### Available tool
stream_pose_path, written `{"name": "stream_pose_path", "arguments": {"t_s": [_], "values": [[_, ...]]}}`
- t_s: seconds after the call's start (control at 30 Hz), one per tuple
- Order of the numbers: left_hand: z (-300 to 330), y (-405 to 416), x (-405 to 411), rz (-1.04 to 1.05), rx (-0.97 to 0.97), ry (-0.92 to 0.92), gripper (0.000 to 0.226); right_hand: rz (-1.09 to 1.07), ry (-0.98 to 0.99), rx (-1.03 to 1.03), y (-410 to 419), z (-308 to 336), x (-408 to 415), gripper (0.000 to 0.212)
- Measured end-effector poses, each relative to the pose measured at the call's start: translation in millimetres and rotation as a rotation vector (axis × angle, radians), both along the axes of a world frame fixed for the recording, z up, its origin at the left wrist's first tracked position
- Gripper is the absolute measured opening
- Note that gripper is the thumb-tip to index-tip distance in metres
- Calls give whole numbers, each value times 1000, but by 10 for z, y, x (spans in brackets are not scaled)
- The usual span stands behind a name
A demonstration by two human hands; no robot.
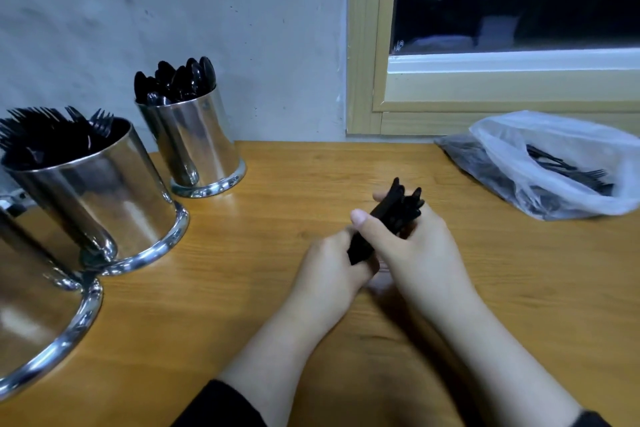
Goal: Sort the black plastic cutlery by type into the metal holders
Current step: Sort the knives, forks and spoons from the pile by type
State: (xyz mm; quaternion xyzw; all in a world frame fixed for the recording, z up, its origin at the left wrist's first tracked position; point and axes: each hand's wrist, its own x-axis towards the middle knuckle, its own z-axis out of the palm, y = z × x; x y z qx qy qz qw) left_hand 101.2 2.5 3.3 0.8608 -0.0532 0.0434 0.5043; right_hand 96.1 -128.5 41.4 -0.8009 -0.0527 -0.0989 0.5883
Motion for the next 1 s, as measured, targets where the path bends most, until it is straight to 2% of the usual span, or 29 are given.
{"name": "stream_pose_path", "arguments": {"t_s": [0.1,0.23,0.3,0.4,0.63,0.67,0.73,0.83,0.9,1.0], "values": [[19,-18,-66,19,74,-39,30,-57,-9,-82,28,109,-56,22],[208,119,-274,58,87,-31,9,-6,-49,-89,130,347,-219,20],[357,232,-425,54,91,-35,16,24,-58,-91,221,504,-308,12],[616,481,-642,79,143,-68,23,80,-73,-99,448,757,-446,15],[1267,1407,-1100,188,106,-288,43,122,-204,-63,1386,1443,-735,10],[1359,1568,-1172,196,104,-336,46,143,-220,-68,1533,1544,-758,15],[1521,1899,-1323,205,88,-439,48,179,-256,-58,1807,1725,-772,37],[1703,2432,-1542,343,6,-548,35,204,-271,-18,2234,1951,-737,40],[1770,2777,-1643,440,-70,-530,32,238,-273,-67,2550,2047,-717,37],[1810,3209,-1723,531,-85,-442,41,292,-286,-189,2971,2062,-651,28]]}}
